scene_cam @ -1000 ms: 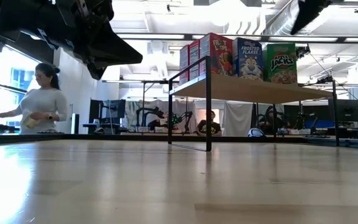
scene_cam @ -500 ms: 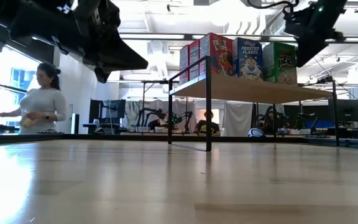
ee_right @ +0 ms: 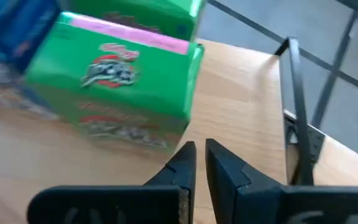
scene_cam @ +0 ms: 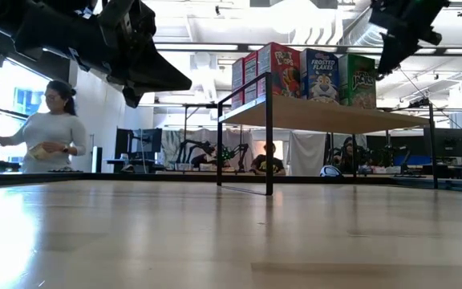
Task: Stack cereal on shelf
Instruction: Return to Home Position
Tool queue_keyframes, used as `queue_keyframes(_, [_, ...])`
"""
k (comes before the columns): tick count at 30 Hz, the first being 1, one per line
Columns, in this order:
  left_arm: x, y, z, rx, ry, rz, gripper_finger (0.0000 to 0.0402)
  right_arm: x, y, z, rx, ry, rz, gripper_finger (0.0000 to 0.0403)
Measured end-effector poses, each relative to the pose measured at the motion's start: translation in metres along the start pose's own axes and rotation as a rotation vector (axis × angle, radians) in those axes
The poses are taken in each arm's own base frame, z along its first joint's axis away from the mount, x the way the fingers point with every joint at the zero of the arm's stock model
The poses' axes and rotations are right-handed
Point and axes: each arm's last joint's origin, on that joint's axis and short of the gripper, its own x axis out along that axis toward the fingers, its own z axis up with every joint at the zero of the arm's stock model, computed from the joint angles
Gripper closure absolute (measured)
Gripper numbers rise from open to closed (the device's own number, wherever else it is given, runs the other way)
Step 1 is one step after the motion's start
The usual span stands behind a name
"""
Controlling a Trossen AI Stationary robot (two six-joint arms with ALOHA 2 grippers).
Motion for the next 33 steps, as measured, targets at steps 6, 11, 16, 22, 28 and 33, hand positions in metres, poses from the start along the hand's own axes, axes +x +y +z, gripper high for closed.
queue_keyframes(6, [0.001, 0.001, 0.000, -0.017, 0.013, -0.032, 0.0397, -0.008, -0.002, -0.016, 0.046, 0.038, 0.017, 0.0388])
queue_keyframes(11, [0.002, 0.005, 0.001, -0.016, 0.012, -0.023, 0.0397, 0.009, 0.009, -0.036, 0.050, 0.085, 0.039, 0.0396])
queue_keyframes(16, [0.002, 0.005, 0.002, -0.015, 0.012, -0.021, 0.0397, 0.025, 0.024, -0.047, 0.053, 0.050, 0.090, 0.0398])
queue_keyframes(22, [0.002, 0.005, 0.002, -0.016, 0.009, -0.021, 0.0397, 0.032, 0.029, -0.046, 0.069, -0.009, 0.093, 0.0398])
queue_keyframes(28, [0.002, 0.006, 0.002, -0.018, 0.007, -0.015, 0.0397, 0.031, 0.032, -0.041, 0.053, -0.059, 0.112, 0.0398])
queue_keyframes(33, [0.002, 0.007, 0.003, -0.019, 0.004, -0.008, 0.0397, 0.031, 0.033, -0.039, 0.039, -0.080, 0.125, 0.0398])
